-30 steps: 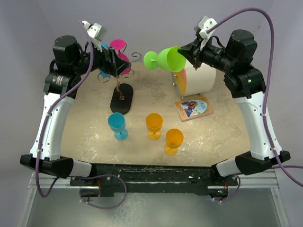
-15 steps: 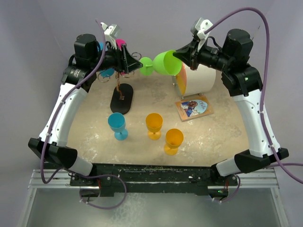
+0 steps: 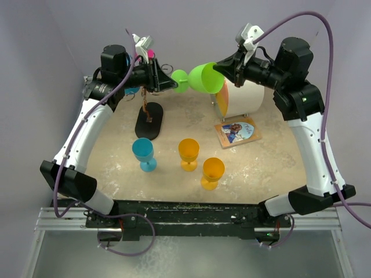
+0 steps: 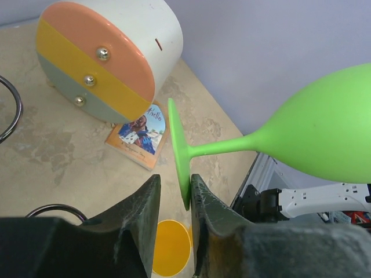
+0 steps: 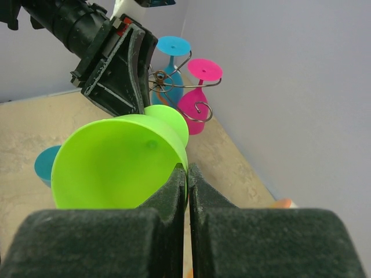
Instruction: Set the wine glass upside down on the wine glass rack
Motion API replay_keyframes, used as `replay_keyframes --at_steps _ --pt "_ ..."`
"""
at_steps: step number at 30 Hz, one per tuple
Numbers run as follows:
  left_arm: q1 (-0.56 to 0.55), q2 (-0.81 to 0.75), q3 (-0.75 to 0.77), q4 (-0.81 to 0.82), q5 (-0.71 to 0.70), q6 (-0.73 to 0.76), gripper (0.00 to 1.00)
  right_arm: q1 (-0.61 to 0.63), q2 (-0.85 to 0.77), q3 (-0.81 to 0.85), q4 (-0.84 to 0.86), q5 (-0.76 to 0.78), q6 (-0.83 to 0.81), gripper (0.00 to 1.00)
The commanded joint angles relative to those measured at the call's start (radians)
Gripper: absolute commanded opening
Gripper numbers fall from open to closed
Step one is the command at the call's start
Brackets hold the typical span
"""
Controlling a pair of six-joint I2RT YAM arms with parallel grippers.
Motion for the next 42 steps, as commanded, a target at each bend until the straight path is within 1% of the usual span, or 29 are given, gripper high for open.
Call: replay_keyframes --at_steps 1,4,10,14,16,19,21,23,25,26,27,29,30,33,37,42 --pt "-0.005 -0.008 -0.011 0.07 0.047 -0.038 0.27 0.004 -0.03 -0.009 0.047 -0.015 -0.014 0.0" --pt "-0.004 -0.009 -0.013 0.074 0.053 -0.042 0.19 0.004 -0.031 -0.017 0.048 -0.008 -0.02 0.0" --pt "-0.004 -0.02 -0.02 0.079 0.053 -0.042 0.0 0.004 -0.037 -0.043 0.051 0.005 -0.035 0.0" --pt "-0.003 -0.034 -0.022 0.081 0.053 -0.031 0.0 0.004 -0.042 -0.054 0.045 0.004 -0.042 0.0" --pt "-0.002 -0.044 -0.021 0.081 0.052 -0.021 0.0 0.004 -0.045 -0.057 0.04 0.003 -0.044 0.05" --pt "0.001 -0.065 -0.022 0.079 0.039 0.005 0.0 0.004 -0.05 -0.063 0.027 0.003 -0.051 0.15" --pt "0.01 -0.076 -0.02 0.076 0.037 0.015 0.0 0.004 -0.056 -0.069 0.017 0.004 -0.064 0.24" --pt "0.023 -0.088 -0.02 0.075 0.039 0.018 0.0 0.004 -0.061 -0.072 0.002 0.003 -0.086 0.37" --pt "0.04 -0.097 -0.022 0.074 0.042 0.016 0.0 0.004 -0.069 -0.074 -0.016 -0.005 -0.112 0.54" --pt "0.05 -0.101 -0.022 0.076 0.045 0.015 0.0 0.004 -0.073 -0.074 -0.024 -0.009 -0.122 0.61" --pt "0.06 -0.106 -0.024 0.078 0.05 0.015 0.0 0.004 -0.078 -0.075 -0.031 -0.012 -0.129 0.7" --pt "0.086 -0.116 -0.026 0.081 0.057 0.015 0.0 0.003 -0.089 -0.076 -0.047 -0.012 -0.143 0.78" --pt "0.098 -0.121 -0.028 0.083 0.058 0.014 0.0 0.002 -0.095 -0.077 -0.054 -0.009 -0.152 0.81" --pt "0.144 -0.139 -0.033 0.09 0.069 0.013 0.0 -0.004 -0.119 -0.086 -0.075 -0.006 -0.177 0.84" --pt "0.191 -0.164 -0.035 0.088 0.07 0.019 0.0 -0.023 -0.146 -0.106 -0.088 -0.013 -0.193 0.86" --pt "0.216 -0.18 -0.018 0.066 0.051 0.053 0.0 -0.078 -0.184 -0.135 -0.076 -0.031 -0.186 0.87"
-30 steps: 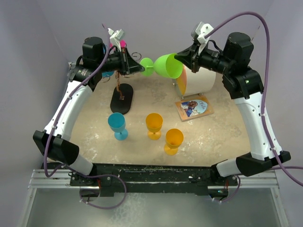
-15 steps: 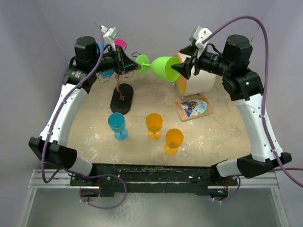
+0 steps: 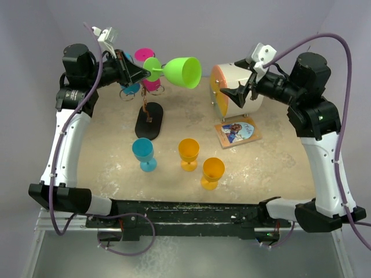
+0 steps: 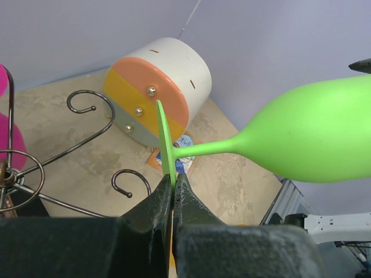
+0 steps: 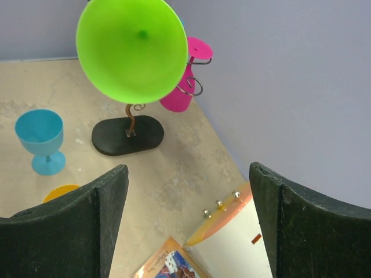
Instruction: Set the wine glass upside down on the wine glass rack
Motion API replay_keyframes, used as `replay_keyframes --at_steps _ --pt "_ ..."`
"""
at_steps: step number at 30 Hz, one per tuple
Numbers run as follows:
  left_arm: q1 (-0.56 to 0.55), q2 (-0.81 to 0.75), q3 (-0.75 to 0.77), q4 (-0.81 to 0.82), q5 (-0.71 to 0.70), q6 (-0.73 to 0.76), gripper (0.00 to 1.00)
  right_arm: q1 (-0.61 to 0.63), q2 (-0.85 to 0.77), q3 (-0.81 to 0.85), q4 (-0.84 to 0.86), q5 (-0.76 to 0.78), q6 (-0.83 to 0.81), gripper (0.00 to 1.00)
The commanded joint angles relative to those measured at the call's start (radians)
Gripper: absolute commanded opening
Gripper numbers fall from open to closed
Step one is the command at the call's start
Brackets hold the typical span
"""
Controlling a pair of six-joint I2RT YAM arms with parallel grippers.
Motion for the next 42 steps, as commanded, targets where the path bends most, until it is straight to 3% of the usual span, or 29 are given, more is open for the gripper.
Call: replay_keyframes --at_steps 1,13,21,27,35,42 --pt "0.019 -0.048 0.03 0.02 -0.006 0.053 0.0 -0.055 -0.042 -0.032 0.015 -0.031 0.01 0.87" --pt "0.035 -0.034 0.273 -0.189 -0.371 0.364 0.0 -0.187 -0.105 -0.199 0.127 0.175 0.168 0.89" --pt "-0.047 0.061 0.441 -0.226 -0.553 0.495 0.0 -0.198 -0.12 -0.397 0.208 0.286 0.103 0.88" --pt "-0.155 0.116 0.494 -0.17 -0.765 0.687 0.0 -0.22 -0.137 -0.553 0.245 0.166 0.035 0.87" --pt "-0.254 0.174 0.463 -0.024 -0.873 0.917 0.0 -0.249 -0.111 -0.665 0.202 -0.062 -0.045 0.86" --pt "-0.335 0.245 0.457 0.042 -0.973 1.117 0.0 -0.284 -0.122 -0.713 0.198 -0.093 -0.058 0.86"
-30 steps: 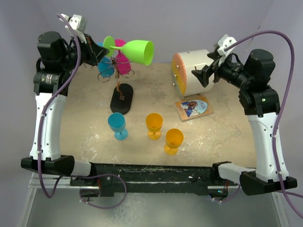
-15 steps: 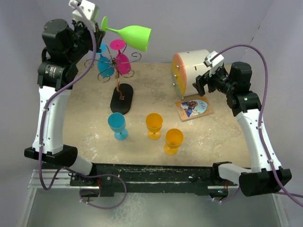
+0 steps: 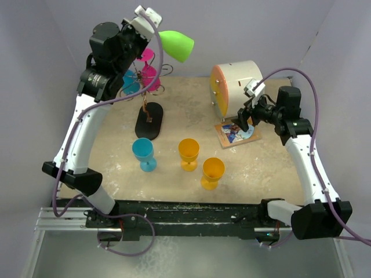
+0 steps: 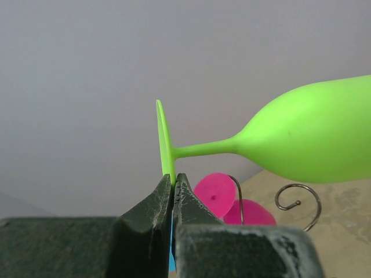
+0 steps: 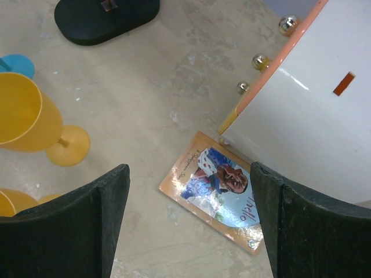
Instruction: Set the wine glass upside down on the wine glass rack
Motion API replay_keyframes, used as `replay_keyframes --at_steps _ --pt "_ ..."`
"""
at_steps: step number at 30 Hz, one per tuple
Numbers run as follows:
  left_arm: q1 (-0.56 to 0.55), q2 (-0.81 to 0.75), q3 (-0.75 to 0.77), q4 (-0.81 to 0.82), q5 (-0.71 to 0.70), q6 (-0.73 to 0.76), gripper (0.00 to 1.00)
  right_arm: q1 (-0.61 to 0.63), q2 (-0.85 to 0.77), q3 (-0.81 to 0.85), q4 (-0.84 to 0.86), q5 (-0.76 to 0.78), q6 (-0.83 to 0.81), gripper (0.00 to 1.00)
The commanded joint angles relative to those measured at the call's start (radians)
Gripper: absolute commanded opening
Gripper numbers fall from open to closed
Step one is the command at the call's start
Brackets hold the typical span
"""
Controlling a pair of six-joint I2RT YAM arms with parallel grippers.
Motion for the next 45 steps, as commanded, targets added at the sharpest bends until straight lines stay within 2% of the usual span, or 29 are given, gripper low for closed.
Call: replay_keyframes --at_steps 1,8,20,38,45 --pt "-0.051 0.039 0.002 0.127 -0.118 0.197 0.0 -0.029 -0.029 -0.027 0.027 -0.068 -0.025 0.86" --pt "-0.111 0.104 -0.016 0.171 -0.157 0.331 0.0 -0.083 -0.063 -0.059 0.044 -0.101 -0.023 0.86" --pt "-0.116 0.138 -0.122 0.21 -0.069 0.5 0.0 -0.103 -0.061 -0.07 0.063 -0.088 -0.032 0.86" --pt "-0.116 0.175 -0.178 0.236 -0.062 0.581 0.0 -0.106 -0.055 -0.072 0.062 -0.098 -0.039 0.86" --pt "-0.11 0.17 -0.199 0.195 -0.086 0.591 0.0 -0.106 -0.056 -0.074 0.062 -0.101 -0.043 0.86"
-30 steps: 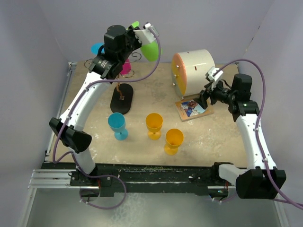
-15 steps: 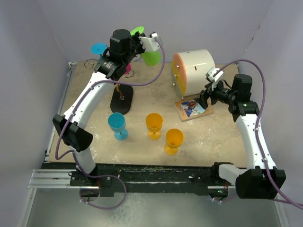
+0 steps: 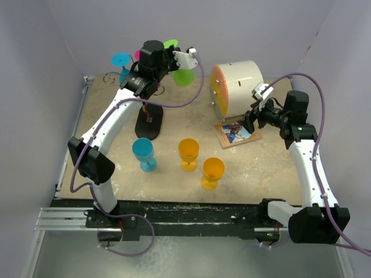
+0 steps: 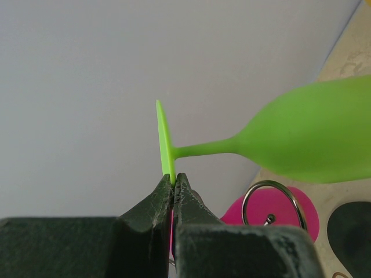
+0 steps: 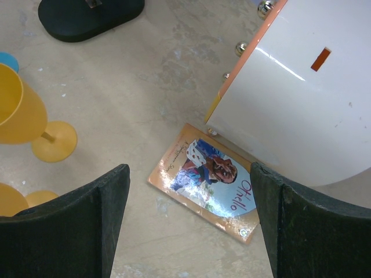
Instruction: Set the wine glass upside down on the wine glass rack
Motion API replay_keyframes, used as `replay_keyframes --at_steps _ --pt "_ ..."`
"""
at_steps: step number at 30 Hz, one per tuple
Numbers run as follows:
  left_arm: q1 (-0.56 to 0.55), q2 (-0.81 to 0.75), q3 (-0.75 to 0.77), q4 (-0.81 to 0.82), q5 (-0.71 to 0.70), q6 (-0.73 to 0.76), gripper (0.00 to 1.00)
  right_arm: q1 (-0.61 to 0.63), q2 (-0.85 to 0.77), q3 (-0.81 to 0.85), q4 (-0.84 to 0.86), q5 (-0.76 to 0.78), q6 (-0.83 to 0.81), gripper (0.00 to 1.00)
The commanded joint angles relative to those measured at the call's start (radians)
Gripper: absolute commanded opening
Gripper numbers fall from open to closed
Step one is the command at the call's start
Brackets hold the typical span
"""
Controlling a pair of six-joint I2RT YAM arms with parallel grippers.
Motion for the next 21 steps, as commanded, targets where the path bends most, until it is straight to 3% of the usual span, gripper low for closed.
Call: replay_keyframes --at_steps 1,21 --pt "0.008 -0.016 -0.009 0.02 -0.021 0.022 0.0 -0.007 -0.01 0.0 0.032 -0.035 -0.017 0.86" --pt "0.047 -0.089 -0.096 -0.036 -0.02 0.012 0.0 -0.007 -0.004 0.0 0.029 -0.036 -0.02 0.87"
